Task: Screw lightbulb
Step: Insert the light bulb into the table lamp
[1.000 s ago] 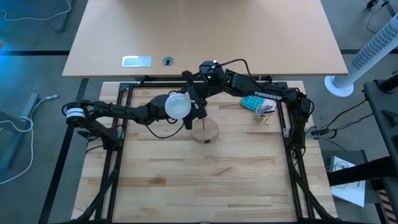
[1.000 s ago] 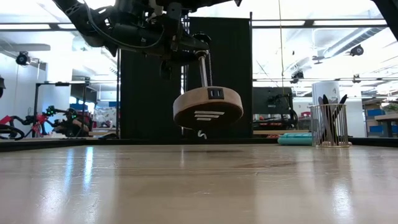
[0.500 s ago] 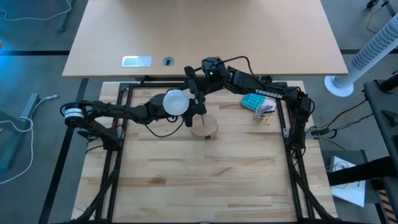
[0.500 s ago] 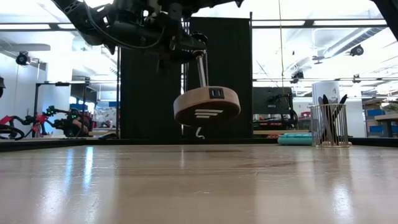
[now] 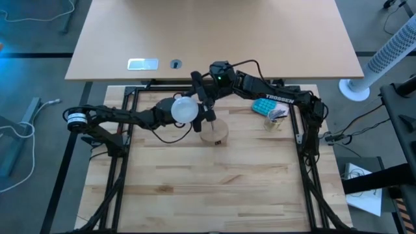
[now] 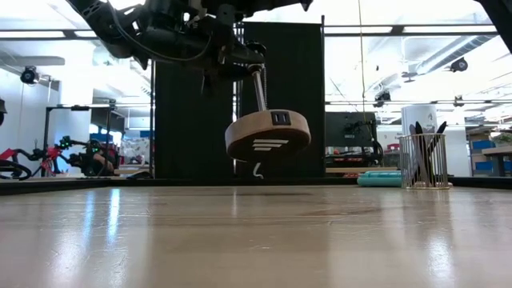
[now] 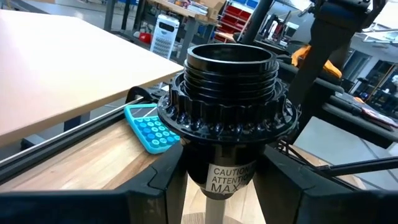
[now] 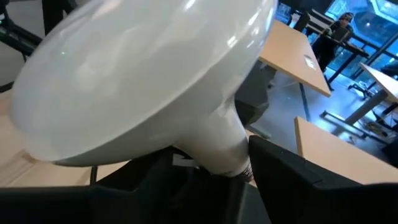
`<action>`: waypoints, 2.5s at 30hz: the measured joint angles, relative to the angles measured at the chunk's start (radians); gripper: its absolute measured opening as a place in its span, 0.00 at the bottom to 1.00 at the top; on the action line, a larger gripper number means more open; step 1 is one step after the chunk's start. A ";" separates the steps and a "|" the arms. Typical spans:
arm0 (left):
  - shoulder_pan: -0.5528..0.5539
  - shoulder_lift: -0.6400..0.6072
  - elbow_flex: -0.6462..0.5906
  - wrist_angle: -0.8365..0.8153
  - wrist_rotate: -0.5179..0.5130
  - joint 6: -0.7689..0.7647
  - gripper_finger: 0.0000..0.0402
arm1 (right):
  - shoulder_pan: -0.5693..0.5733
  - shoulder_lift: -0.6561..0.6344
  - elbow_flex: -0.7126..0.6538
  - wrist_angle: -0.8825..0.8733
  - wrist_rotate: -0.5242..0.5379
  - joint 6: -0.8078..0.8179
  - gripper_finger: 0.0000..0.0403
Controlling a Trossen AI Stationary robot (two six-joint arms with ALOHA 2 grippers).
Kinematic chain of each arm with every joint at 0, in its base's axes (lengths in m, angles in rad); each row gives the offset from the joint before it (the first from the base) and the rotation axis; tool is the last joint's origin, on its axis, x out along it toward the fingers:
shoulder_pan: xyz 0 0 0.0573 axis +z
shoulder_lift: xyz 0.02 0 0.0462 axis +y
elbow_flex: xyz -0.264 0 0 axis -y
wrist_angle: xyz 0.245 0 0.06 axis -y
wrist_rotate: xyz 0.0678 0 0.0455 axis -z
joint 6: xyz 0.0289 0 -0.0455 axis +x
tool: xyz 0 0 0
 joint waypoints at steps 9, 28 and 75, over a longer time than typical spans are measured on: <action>0.001 0.001 0.000 0.000 0.002 -0.009 0.36 | 0.002 0.002 -0.001 0.020 -0.011 -0.007 0.62; 0.001 0.002 -0.001 0.005 0.008 -0.040 0.36 | -0.007 0.003 -0.008 0.033 -0.020 0.110 0.50; -0.001 0.028 -0.003 0.051 0.006 -0.057 0.36 | -0.026 0.004 -0.034 0.086 -0.080 0.184 0.56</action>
